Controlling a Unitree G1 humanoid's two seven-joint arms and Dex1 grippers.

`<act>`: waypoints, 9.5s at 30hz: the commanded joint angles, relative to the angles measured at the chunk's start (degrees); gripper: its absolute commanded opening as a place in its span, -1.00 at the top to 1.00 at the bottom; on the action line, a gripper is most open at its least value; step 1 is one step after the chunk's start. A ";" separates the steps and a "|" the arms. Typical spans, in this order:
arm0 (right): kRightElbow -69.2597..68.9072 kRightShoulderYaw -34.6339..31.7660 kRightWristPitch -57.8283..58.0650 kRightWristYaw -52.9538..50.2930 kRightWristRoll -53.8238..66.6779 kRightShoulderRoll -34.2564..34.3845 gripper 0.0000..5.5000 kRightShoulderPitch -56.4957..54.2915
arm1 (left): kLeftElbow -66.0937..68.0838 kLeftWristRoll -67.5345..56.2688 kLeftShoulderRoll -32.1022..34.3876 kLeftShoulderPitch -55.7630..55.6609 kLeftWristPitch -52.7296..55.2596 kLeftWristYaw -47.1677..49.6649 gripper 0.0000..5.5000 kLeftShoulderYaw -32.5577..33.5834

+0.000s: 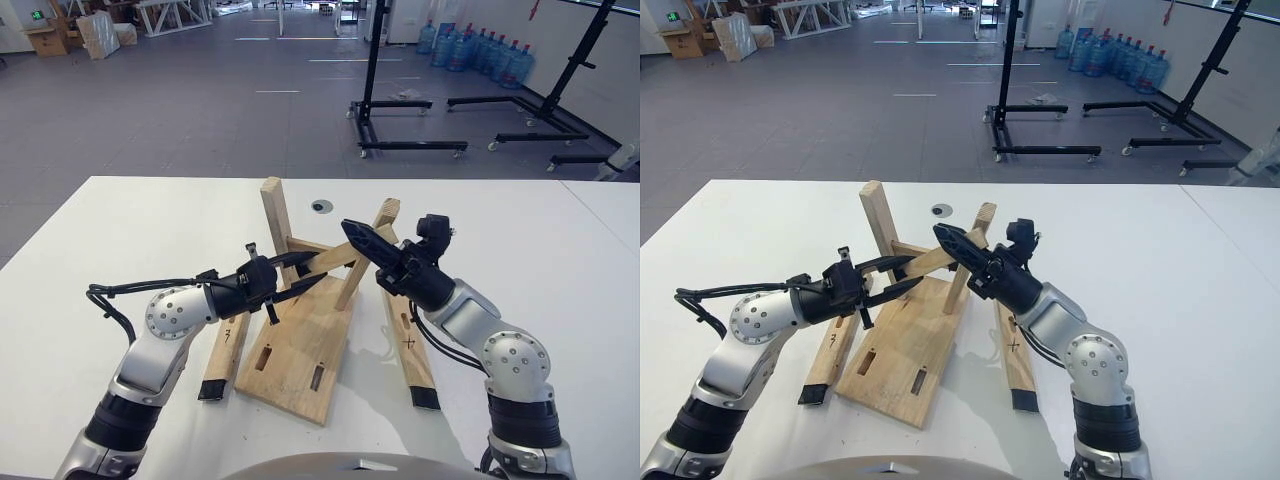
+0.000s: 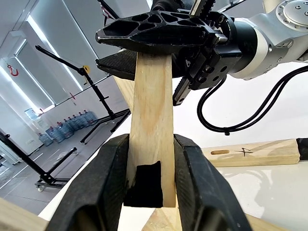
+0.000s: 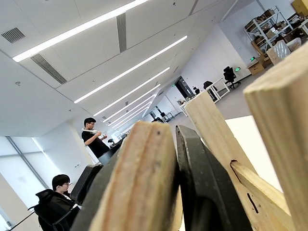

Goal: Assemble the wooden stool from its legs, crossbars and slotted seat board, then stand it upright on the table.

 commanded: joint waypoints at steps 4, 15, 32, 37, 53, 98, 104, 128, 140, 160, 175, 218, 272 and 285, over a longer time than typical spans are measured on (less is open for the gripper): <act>-1.08 2.85 -0.45 3.59 -2.46 0.28 0.77 -1.44 | 1.34 2.37 -0.75 -0.73 0.36 3.23 0.54 1.52; -1.18 3.43 -3.66 6.58 -5.35 -0.27 0.86 0.57 | 1.32 2.55 -0.82 -1.36 4.84 4.55 0.12 2.14; -3.24 -1.67 -3.38 2.86 0.26 -0.70 0.86 -2.88 | -1.98 0.62 -0.19 2.44 7.43 6.26 -0.42 4.40; 1.81 -10.22 10.29 8.20 13.10 -16.01 0.86 6.56 | -4.55 1.75 -0.42 5.49 7.60 9.75 -0.42 6.05; -8.71 -11.07 2.77 -21.49 -10.30 -14.27 0.86 16.71 | -18.40 4.22 -4.90 17.44 11.37 23.63 -0.42 10.60; 38.40 2.43 -23.06 -33.46 -53.96 -3.18 0.86 -32.20 | -6.13 -0.18 -7.10 1.74 8.24 20.85 -0.42 12.75; 44.78 2.69 -30.32 -36.13 -60.75 2.57 0.86 -34.44 | -1.77 -0.84 -7.13 -2.25 6.52 18.72 -0.42 12.67; -1.70 -11.22 47.52 -3.00 -23.70 -27.02 0.86 -14.43 | -24.94 9.33 -16.08 22.27 10.08 36.42 -0.42 10.38; -10.67 -9.33 43.20 -8.50 -27.76 -19.34 0.86 -6.25 | -31.90 -1.95 -8.63 19.84 18.67 31.53 -0.42 21.60; -19.27 -12.65 29.30 -13.12 -29.92 -9.53 0.86 7.72 | -33.48 -13.42 -6.88 18.13 22.89 33.47 -0.42 30.73; -20.82 -10.96 22.86 -19.61 -31.81 -2.78 0.86 12.06 | -33.59 -19.01 -2.98 14.64 25.66 33.26 -0.42 31.05; -15.02 -30.28 33.43 -34.27 -16.56 5.86 0.86 9.34 | -35.09 -19.61 -1.73 13.95 27.27 34.30 -0.42 29.49; -5.69 -25.07 30.85 -32.16 -1.04 -9.21 0.86 5.32 | -35.06 -13.52 -5.62 16.36 22.35 35.34 -0.42 25.82; -2.69 -19.13 28.55 -30.09 -2.82 -11.77 0.86 8.27 | -34.53 -13.25 -5.52 14.48 23.00 35.66 -0.42 24.68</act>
